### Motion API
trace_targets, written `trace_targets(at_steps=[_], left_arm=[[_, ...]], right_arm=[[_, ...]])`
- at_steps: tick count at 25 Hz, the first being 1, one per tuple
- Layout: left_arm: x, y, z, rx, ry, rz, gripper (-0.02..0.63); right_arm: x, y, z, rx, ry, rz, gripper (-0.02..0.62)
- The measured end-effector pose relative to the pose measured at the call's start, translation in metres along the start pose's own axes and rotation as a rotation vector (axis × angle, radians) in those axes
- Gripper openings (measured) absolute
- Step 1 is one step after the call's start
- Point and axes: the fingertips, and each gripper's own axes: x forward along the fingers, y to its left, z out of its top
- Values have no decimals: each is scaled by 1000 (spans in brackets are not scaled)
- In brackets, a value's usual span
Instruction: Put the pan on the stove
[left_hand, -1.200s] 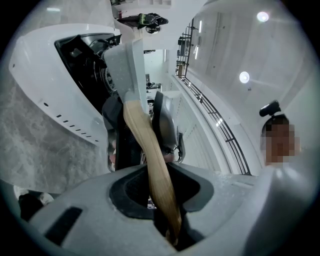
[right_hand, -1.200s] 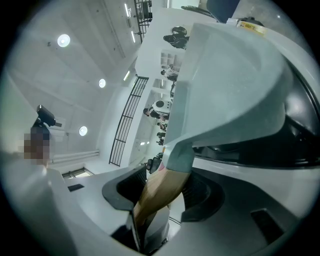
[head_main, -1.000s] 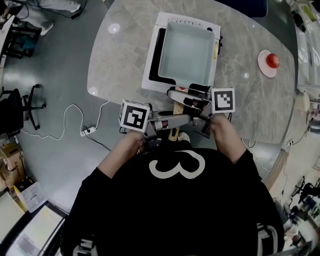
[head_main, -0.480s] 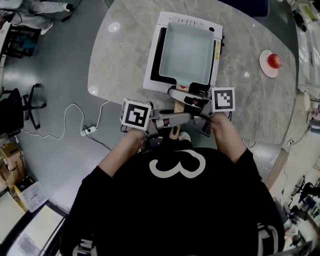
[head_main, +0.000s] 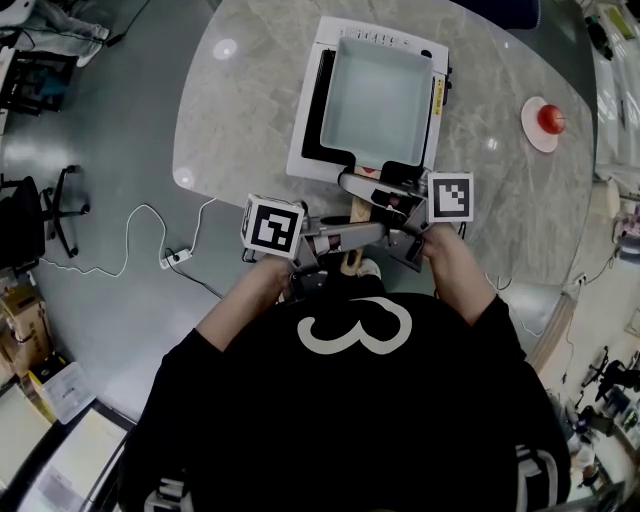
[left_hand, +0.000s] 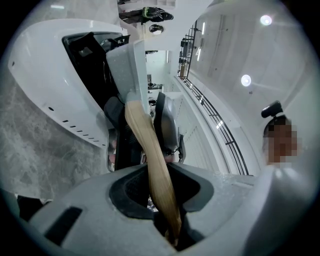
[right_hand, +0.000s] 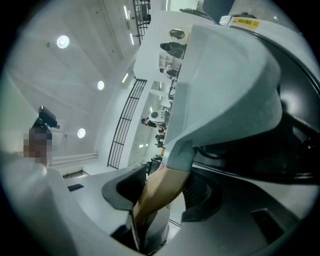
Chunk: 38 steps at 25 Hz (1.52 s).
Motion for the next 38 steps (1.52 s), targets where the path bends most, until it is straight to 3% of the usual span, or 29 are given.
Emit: trace_targets(at_steps=[8, 21, 28, 35, 38], left_arm=[[1, 1, 0, -25, -2, -30, 98], [-3, 11, 4, -46, 0, -2, 187], [-8, 16, 1, 67, 6, 28, 253], [-18, 16, 13, 73, -66, 35, 272], [-22, 12, 15, 92, -96, 45, 276]], right_arm=[[1, 0, 1, -14, -31, -4, 187], [0, -1, 9, -64, -162, -38, 206], [-5, -2, 5, -82, -225, -70, 221], [-16, -5, 7, -109, -243, -98, 232], [-24, -9, 3, -98, -242, -149, 232]])
